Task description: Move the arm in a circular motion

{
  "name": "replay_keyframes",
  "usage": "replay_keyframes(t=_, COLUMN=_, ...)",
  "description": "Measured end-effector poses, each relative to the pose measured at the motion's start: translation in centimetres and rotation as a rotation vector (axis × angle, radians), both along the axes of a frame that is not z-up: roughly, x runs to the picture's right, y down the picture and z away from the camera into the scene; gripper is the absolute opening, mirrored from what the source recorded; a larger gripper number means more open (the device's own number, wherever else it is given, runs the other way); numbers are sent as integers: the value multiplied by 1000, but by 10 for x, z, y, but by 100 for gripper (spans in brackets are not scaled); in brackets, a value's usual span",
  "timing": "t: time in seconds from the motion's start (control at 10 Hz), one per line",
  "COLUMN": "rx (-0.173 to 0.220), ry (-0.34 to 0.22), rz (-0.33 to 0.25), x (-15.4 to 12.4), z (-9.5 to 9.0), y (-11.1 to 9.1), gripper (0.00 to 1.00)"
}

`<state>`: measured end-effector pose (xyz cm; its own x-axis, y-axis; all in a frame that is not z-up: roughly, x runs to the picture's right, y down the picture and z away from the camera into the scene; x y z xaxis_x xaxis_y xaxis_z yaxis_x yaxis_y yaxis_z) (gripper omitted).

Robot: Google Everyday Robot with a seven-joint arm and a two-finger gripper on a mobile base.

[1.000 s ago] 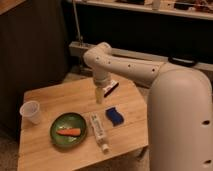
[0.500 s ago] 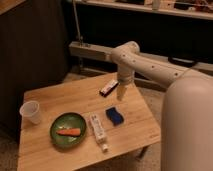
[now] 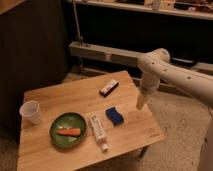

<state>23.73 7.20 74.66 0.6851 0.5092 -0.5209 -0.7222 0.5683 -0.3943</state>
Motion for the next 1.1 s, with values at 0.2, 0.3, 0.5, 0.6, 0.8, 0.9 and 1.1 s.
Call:
replay_keyframes(t=0.2, rx=-21, ry=21, rz=19, x=-2, z=-29, y=36, gripper=80)
replay_keyframes(t=0.3, rx=-38, ry=27, rz=21, x=-10, z=-44, y=58, gripper=80)
replay_keyframes(t=0.5, rx=-55, ry=21, rz=14, x=-35, z=-65, y=89, gripper=80)
replay_keyframes(t=0.6, rx=-66, ry=12, rz=10, x=-51, z=-78, y=106, gripper=80)
replay_keyframes(t=0.8, rx=-86, ry=-33, rz=-7, x=-88, z=-103, y=133, gripper=80)
replay_keyframes(t=0.9, rx=-95, ry=-73, rz=-24, x=-109, z=-113, y=141, gripper=80)
replay_keyframes(t=1.1, rx=-92, ry=-218, rz=-65, x=-155, z=-114, y=139, gripper=80)
